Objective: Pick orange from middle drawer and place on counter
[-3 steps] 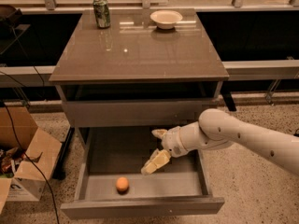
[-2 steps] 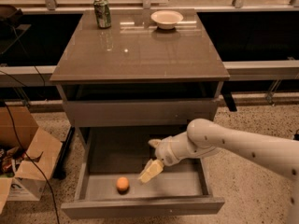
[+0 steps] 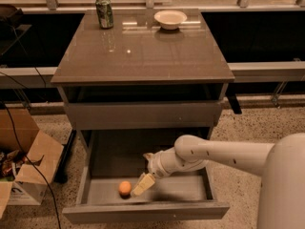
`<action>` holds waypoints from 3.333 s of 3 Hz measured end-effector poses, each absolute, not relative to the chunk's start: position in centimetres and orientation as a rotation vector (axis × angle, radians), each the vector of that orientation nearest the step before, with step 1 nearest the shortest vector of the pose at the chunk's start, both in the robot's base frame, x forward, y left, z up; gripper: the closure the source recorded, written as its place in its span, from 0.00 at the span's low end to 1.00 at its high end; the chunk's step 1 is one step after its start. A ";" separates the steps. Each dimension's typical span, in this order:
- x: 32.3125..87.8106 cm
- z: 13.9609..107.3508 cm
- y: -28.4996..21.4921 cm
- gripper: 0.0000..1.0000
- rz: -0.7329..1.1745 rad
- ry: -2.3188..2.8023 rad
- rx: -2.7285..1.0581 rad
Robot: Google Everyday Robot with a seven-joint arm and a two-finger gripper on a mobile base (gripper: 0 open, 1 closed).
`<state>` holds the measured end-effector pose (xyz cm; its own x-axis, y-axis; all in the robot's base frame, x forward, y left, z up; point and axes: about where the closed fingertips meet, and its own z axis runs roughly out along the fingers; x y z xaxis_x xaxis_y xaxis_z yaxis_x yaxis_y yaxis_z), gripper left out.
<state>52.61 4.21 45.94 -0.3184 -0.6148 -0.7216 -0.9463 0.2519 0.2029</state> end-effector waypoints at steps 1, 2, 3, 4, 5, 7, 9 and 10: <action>53.4 42.8 5.7 0.00 0.861 2.026 -1.390; 53.6 40.1 6.9 0.00 0.877 2.039 -1.358; 53.5 38.2 7.8 0.00 0.896 2.052 -1.328; 53.7 37.4 8.5 0.00 0.899 2.056 -1.301; 53.2 36.9 9.4 0.19 0.916 2.058 -1.280; 51.7 36.9 9.6 0.65 0.923 2.079 -1.247; 53.5 41.2 8.1 1.00 1.035 1.994 -1.105; 53.8 47.5 4.9 1.00 1.098 1.905 -1.125</action>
Offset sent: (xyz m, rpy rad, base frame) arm 0.0142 0.0367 -0.0886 0.0342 0.0308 -0.0678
